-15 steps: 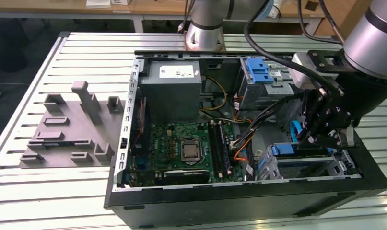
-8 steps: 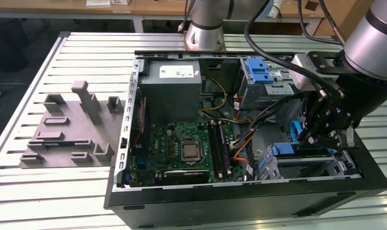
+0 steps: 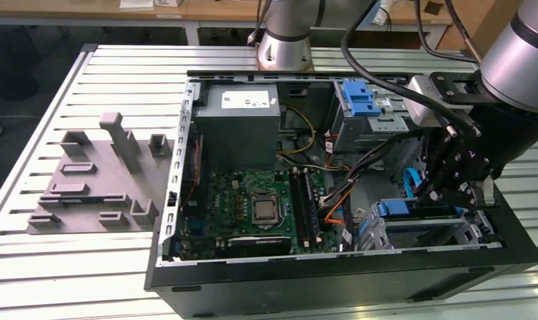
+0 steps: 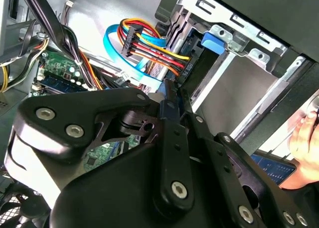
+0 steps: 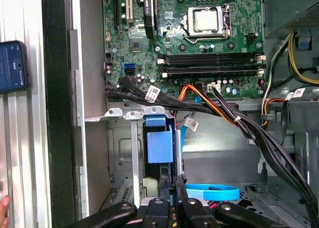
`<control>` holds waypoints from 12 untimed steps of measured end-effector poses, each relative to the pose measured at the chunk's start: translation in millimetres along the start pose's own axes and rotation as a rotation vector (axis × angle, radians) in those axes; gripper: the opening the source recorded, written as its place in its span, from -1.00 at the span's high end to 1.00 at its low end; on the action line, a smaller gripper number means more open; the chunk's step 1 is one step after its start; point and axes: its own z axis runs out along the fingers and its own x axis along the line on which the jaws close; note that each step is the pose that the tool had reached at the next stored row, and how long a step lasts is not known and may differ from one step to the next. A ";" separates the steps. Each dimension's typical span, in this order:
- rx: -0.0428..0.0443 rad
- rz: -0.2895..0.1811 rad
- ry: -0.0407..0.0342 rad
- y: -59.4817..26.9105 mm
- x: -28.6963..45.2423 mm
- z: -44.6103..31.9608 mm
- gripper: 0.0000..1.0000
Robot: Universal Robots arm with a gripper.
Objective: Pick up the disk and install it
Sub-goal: 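Insert the second disk wire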
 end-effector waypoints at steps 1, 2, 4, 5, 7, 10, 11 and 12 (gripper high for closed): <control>0.0000 0.000 0.0000 -0.1 0.0 0.0 0.68; 0.0000 0.000 0.0001 -0.2 0.0 0.1 0.68; 0.0000 0.000 0.0000 -0.5 0.1 0.2 0.68; 0.0000 0.000 0.0001 -0.6 0.1 0.2 0.68; 0.0000 0.000 0.0001 -0.9 0.1 0.3 0.68; 0.0000 0.000 0.0000 -1.1 0.1 0.3 0.68; 0.0000 0.000 0.0001 -1.1 0.1 0.3 0.68; 0.0002 0.000 -0.0001 -1.2 0.1 0.2 0.68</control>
